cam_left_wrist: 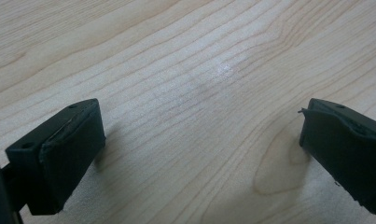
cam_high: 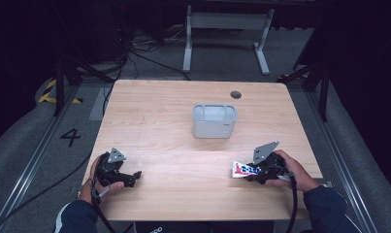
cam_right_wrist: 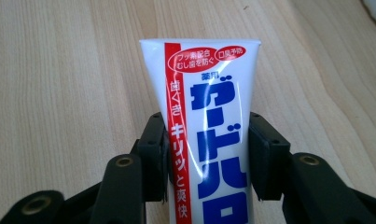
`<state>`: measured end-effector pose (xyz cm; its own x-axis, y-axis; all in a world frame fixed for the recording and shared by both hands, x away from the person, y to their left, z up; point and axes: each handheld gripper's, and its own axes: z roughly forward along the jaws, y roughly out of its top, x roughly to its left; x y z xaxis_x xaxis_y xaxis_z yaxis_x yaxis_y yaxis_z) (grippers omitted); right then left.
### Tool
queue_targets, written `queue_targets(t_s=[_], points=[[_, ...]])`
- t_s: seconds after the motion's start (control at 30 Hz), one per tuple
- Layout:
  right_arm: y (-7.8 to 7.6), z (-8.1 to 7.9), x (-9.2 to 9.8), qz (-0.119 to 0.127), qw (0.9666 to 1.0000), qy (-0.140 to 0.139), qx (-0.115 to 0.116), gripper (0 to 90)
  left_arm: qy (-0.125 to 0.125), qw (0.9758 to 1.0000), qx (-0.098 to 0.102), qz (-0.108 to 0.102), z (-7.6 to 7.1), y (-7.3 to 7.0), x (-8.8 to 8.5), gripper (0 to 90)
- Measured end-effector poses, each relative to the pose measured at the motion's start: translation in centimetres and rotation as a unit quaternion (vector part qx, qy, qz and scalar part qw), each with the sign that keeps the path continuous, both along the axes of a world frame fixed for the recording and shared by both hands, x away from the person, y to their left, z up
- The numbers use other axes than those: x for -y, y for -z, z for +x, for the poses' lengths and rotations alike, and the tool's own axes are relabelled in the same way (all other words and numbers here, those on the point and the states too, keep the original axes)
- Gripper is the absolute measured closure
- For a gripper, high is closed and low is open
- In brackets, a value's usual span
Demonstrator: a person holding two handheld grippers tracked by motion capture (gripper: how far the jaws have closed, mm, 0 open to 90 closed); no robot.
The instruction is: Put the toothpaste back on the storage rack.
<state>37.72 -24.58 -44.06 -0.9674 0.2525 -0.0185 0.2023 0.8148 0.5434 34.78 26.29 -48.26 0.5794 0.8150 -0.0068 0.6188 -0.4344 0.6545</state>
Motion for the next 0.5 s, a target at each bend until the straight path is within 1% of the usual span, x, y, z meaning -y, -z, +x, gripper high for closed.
queue_targets(t_s=[0.03,0.07,0.13,0.17,0.23,0.27,0.3,0.33,0.37,0.43,0.47,0.5], points=[[-0.1,0.0,0.1,0.004,1.0,0.001,0.002,57.1,-0.001,1.0,0.0,-0.001,0.0,0.0,0.0,0.5],[-0.3,0.0,0.6,0.016,0.9998,0.008,0.005,57.4,-0.001,1.0,0.0,-0.001,0.0,0.0,0.0,0.5],[-0.3,0.0,0.7,0.021,0.9997,0.012,0.005,57.4,0.0,1.0,0.0,0.0,0.0,0.0,0.0,0.5],[-0.5,-0.1,1.1,0.036,0.9992,0.017,0.006,57.8,0.0,1.0,0.0,0.0,0.0,0.0,0.0,0.5],[-0.6,-0.1,1.2,0.04,0.999,0.02,0.008,57.9,-0.001,1.0,0.0,-0.001,0.0,0.0,0.0,0.6],[-0.7,-0.1,1.4,0.046,0.9986,0.022,0.008,58.0,-0.001,1.0,0.0,0.0,0.0,0.0,0.0,0.6],[-1.0,-0.1,1.8,0.057,0.9978,0.029,0.013,58.4,0.0,1.0,0.0,0.0,0.0,0.0,0.0,0.5],[-1.0,-0.1,1.8,0.057,0.9978,0.029,0.013,58.4,0.0,1.0,0.0,0.0,0.0,0.0,0.0,0.5],[-1.3,-0.1,2.2,0.073,0.9967,0.033,0.013,58.7,0.0,1.0,-0.001,0.001,0.0,0.0,0.0,0.6],[-1.5,-0.1,2.5,0.08,0.9958,0.039,0.02,59.0,0.0,1.0,-0.001,0.001,0.0,0.0,0.0,0.6],[-1.5,-0.1,2.5,0.08,0.9958,0.039,0.02,59.0,0.0,1.0,-0.001,0.001,0.0,0.0,0.0,0.6],[-1.8,-0.2,2.8,0.092,0.9945,0.044,0.022,59.4,0.001,1.0,0.0,0.0,0.0,0.0,0.0,0.6]])
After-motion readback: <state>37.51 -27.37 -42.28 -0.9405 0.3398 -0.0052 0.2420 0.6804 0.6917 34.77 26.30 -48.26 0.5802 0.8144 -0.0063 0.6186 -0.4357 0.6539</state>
